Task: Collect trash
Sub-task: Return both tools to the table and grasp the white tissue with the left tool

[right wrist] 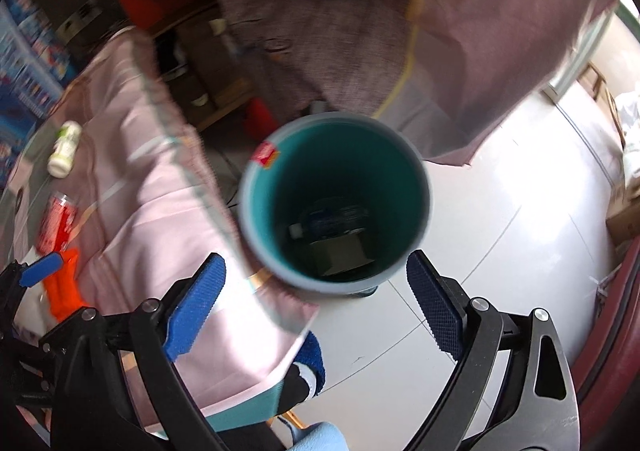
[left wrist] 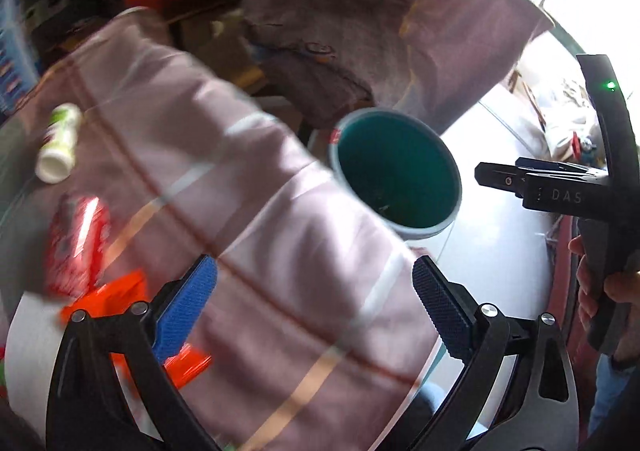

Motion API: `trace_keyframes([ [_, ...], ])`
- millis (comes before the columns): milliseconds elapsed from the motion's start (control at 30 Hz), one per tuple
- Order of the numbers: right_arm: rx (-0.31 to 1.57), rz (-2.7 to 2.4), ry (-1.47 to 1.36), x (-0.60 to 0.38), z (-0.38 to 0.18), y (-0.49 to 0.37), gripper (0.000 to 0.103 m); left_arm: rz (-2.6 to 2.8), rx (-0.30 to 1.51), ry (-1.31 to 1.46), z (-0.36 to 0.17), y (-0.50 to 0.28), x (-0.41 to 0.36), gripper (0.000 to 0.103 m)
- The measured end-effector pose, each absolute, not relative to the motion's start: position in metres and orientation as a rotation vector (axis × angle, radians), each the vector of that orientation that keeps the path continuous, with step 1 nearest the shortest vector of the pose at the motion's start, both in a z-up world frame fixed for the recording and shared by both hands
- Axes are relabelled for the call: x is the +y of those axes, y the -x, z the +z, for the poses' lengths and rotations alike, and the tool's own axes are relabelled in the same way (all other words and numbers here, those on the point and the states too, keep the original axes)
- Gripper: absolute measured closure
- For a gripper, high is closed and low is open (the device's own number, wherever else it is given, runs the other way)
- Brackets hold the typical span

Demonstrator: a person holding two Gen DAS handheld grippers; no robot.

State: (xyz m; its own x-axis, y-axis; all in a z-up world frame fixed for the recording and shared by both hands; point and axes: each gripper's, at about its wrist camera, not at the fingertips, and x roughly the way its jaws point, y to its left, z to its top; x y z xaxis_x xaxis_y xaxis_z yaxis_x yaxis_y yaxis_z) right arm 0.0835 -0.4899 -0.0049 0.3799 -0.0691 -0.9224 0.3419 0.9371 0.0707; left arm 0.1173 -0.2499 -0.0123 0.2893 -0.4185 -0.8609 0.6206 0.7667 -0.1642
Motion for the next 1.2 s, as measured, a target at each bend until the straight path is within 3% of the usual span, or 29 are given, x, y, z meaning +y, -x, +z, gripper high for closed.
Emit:
trace_keyframes([
  [500, 1.187, -0.034, -0.114, -0.343, 0.012, -0.091, 0.015, -0.521, 0.981, -0.156, 0.019, -0.087, -0.073, 0.005],
  [833, 1.245, 0.136, 0.019, -0.244, -0.001, -0.086, 0.015, -0.360, 1.005, -0.084, -0.004, -0.059, 0.042, 0.005],
  [1200, 1.276, 0.173, 0.046, -0.204, -0.014, -0.098, 0.015, -0.354, 0.966, -0.066, -0.004, -0.066, 0.066, 0.005],
])
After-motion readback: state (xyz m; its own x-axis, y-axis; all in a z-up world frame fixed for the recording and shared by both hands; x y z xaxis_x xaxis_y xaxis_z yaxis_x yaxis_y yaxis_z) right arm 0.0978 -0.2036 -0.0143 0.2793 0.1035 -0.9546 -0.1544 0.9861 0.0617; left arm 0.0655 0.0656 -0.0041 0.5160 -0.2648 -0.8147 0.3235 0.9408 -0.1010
